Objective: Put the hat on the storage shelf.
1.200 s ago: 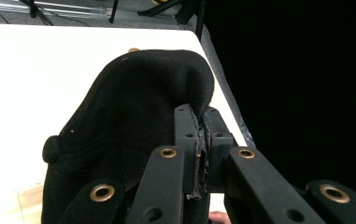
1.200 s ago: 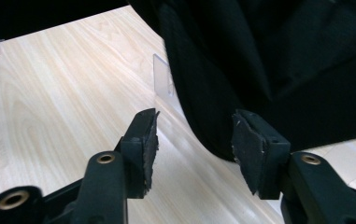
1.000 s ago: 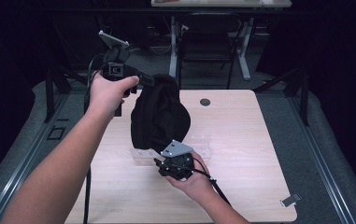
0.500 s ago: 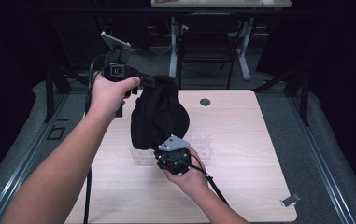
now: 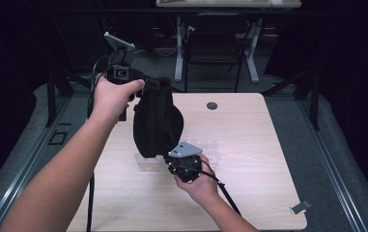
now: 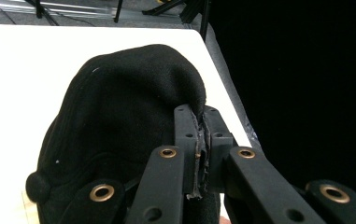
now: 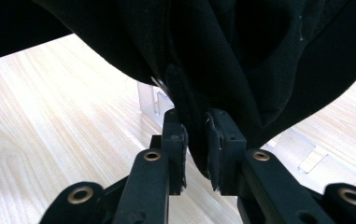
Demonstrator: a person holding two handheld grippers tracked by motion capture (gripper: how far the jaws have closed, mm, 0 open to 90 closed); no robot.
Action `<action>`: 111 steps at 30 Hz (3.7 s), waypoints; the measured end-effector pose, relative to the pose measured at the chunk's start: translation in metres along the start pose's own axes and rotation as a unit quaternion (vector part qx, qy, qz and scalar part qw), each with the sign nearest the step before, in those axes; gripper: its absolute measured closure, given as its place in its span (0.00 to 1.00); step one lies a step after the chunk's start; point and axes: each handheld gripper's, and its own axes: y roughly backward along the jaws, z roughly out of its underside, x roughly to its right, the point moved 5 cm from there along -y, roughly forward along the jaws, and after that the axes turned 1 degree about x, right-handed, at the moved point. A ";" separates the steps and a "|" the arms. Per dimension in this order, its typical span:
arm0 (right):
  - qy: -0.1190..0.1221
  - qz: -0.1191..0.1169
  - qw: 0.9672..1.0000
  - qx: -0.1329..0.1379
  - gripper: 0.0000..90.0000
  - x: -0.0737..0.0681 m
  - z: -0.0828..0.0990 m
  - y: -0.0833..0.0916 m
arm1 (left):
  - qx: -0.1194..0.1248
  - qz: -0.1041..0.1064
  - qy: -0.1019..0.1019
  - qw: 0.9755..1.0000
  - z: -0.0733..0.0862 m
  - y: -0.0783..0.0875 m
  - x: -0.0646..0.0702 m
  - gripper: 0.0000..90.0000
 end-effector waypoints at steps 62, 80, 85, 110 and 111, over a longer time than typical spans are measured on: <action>-0.059 -0.016 0.996 0.065 0.91 0.015 0.027 0.011 | 0.011 0.049 -0.017 0.999 0.000 -0.017 0.017 0.71; -0.067 -0.011 0.995 0.070 0.94 0.022 0.037 0.019 | 0.014 0.034 0.004 0.999 0.003 -0.002 -0.015 0.71; -0.077 -0.013 0.994 0.073 0.94 0.024 0.040 0.021 | 0.014 0.030 0.007 0.999 0.004 0.001 -0.021 0.71; -0.097 -0.035 0.994 0.026 0.95 0.040 0.046 0.030 | 0.016 0.019 0.020 0.999 0.008 0.018 -0.043 0.73; -0.074 -0.037 0.996 0.019 0.95 0.039 0.045 0.029 | 0.017 0.020 0.021 0.999 0.008 0.018 -0.043 0.73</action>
